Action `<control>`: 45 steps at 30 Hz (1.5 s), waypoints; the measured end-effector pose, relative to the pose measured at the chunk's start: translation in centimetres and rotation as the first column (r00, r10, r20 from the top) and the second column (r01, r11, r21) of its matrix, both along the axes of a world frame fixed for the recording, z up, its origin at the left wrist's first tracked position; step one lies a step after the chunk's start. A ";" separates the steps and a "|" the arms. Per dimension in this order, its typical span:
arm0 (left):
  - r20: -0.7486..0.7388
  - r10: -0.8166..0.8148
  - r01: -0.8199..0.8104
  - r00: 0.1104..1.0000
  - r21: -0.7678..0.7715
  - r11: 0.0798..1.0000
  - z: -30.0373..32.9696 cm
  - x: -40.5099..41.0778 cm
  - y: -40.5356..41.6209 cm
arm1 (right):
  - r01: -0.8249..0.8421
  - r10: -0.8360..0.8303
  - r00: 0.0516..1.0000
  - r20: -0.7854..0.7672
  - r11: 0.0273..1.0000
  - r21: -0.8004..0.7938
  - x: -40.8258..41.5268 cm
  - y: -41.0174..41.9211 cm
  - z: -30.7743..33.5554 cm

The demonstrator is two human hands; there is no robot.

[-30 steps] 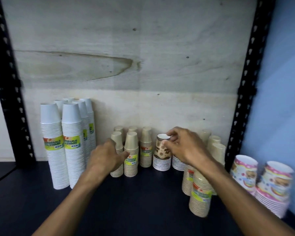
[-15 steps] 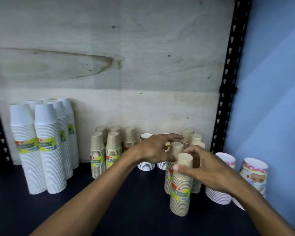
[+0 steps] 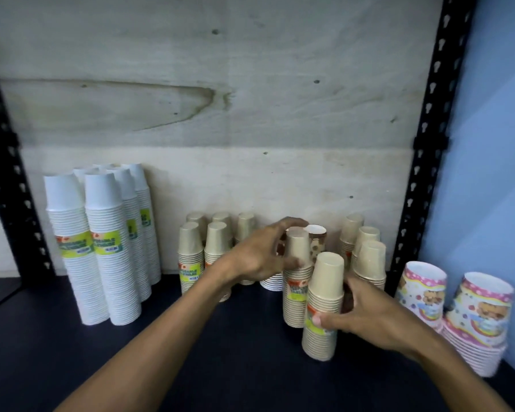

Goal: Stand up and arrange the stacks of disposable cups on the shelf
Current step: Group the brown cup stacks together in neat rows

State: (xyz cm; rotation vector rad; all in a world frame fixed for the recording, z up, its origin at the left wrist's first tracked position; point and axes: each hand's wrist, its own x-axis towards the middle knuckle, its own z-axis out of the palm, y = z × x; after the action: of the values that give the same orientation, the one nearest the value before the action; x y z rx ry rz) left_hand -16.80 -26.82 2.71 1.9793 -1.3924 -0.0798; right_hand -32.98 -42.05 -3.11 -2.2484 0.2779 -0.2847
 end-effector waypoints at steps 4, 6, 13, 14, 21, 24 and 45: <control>-0.015 0.144 -0.144 0.990 -0.026 0.989 0.0 2.5 4.8 | 0.035 -0.035 0.999 0.006 0.999 -0.021 3.0 1.2 -0.3; -0.068 0.174 -0.178 0.982 -0.062 0.982 -0.4 3.5 7.4 | 0.064 -0.063 0.997 0.032 0.998 -0.023 4.8 2.6 -0.4; -0.155 0.239 -0.261 0.959 -0.146 0.954 -2.1 5.9 13.2 | 0.215 -0.196 0.972 0.133 0.966 -0.144 12.0 5.5 -1.7; -0.139 0.249 -0.269 0.958 -0.154 0.951 -2.4 6.2 13.6 | 0.234 -0.212 0.965 0.152 0.961 -0.146 13.0 5.6 -2.1; -0.150 0.224 -0.249 0.963 -0.181 0.951 -3.9 8.3 15.4 | 0.287 -0.243 0.932 0.271 0.948 -0.137 16.1 7.2 -2.9; -0.161 0.190 -0.222 0.968 -0.209 0.952 -4.5 8.7 15.6 | 0.303 -0.249 0.913 0.322 0.944 -0.132 16.2 7.5 -3.5; -0.183 0.427 -0.462 0.885 -0.237 0.855 -12.9 7.1 14.6 | 0.323 -0.283 0.923 0.259 0.938 -0.128 15.8 7.8 -8.9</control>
State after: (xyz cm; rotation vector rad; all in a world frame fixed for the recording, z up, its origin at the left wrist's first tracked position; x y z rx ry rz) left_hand -9.70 -12.19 -10.18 1.9694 -0.7856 0.1919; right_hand -17.17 -34.22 -11.98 -2.3039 0.4918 -0.7637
